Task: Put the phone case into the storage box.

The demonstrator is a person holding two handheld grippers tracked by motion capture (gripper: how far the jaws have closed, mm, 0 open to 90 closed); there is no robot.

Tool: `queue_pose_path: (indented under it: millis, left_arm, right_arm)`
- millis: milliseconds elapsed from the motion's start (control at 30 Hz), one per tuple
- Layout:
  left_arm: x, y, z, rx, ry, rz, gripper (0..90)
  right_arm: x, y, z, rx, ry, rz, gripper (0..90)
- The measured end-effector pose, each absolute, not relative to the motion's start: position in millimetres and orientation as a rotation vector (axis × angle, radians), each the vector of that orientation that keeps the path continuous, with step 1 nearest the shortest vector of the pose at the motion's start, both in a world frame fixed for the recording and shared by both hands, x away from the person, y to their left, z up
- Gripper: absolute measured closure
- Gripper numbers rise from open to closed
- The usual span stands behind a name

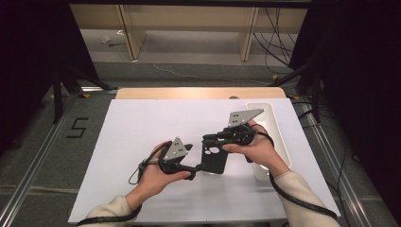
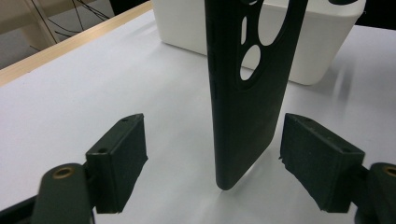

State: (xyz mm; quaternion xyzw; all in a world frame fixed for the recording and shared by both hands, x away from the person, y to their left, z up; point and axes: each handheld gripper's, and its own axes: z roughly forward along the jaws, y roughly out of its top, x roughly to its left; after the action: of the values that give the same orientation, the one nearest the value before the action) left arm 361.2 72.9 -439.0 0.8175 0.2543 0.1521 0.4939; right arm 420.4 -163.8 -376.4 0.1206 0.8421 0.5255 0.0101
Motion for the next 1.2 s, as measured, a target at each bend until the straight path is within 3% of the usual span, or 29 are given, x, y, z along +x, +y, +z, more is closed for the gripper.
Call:
queue_pose_path:
  millis: [633,1200]
  left_arm:
    - [359.3,64.5,-449.2,2.054,0.539,0.308,27.1]
    - [362.8,62.2,-464.1,2.103,0.470,0.242,42.2]
  right_arm:
    - [417.1,-162.1,-372.3,0.333,2.651,1.657,77.8]
    - [414.8,-162.2,-367.8,0.313,2.662,1.683,77.8]
